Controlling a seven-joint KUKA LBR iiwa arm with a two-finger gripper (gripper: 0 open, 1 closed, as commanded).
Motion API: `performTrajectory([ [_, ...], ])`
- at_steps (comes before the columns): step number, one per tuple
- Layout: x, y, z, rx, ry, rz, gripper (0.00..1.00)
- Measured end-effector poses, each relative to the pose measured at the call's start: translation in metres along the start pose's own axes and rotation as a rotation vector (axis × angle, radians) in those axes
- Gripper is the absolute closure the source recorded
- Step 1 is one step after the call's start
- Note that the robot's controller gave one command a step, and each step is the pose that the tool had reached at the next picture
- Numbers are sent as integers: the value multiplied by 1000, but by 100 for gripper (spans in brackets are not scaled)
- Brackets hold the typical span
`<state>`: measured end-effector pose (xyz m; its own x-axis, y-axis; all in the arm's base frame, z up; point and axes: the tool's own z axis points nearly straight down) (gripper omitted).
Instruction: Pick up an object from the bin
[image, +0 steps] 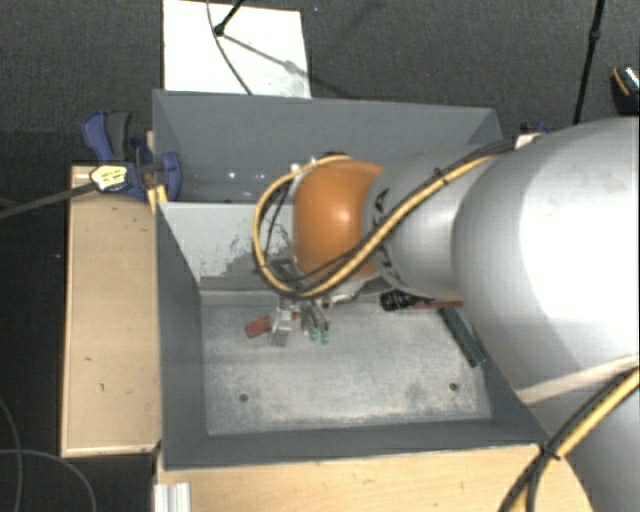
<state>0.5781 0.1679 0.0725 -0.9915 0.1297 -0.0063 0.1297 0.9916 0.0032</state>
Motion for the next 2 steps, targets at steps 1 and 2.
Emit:
performTrajectory([
  [1,1,-1,2,1,4,2,0],
  [2,1,-1,2,1,4,5,100],
])
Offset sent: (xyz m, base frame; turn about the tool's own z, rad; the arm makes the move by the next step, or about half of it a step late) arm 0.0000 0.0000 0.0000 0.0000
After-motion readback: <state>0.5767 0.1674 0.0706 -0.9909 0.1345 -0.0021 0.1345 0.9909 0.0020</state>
